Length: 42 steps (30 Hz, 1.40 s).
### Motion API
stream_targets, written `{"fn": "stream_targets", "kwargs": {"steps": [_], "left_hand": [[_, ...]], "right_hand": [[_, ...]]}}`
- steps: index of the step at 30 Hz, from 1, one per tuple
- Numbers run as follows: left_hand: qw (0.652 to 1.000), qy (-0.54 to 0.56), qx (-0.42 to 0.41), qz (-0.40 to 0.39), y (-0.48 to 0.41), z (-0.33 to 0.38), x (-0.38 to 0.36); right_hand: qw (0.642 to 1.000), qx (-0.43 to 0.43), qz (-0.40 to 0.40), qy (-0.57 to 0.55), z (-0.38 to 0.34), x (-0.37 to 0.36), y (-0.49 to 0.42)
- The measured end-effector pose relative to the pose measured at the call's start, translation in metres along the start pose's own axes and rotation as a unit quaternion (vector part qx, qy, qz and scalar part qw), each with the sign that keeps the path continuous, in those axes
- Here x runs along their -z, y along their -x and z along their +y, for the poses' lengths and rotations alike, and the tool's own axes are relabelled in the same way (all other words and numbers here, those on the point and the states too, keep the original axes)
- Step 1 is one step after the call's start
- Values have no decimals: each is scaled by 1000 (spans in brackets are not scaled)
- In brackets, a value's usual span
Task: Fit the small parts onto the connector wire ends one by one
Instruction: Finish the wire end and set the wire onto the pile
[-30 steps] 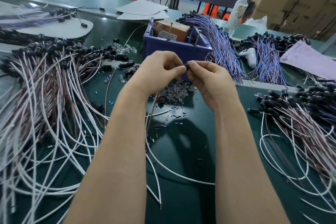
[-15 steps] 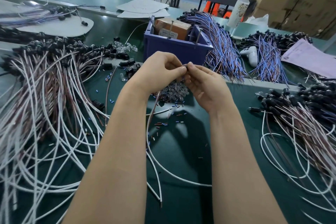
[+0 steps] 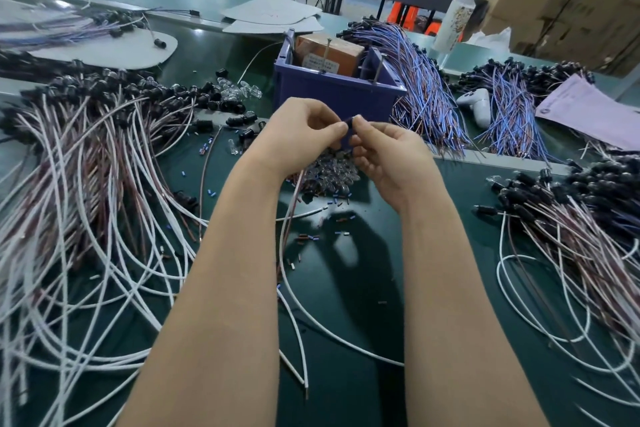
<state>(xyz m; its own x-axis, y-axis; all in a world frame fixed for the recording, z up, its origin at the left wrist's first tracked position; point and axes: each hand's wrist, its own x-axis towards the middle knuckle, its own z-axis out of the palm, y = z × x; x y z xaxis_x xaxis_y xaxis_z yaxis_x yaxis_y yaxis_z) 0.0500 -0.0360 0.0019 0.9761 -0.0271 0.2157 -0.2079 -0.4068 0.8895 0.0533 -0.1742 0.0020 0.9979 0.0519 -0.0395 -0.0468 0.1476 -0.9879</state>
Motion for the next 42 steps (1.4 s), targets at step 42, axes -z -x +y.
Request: {"fn": "stream_targets", "kwargs": {"steps": [42], "left_hand": [[997,43,46,45,0,4,2]], "right_hand": [[788,-40,15,614,21,-4,-4]]}}
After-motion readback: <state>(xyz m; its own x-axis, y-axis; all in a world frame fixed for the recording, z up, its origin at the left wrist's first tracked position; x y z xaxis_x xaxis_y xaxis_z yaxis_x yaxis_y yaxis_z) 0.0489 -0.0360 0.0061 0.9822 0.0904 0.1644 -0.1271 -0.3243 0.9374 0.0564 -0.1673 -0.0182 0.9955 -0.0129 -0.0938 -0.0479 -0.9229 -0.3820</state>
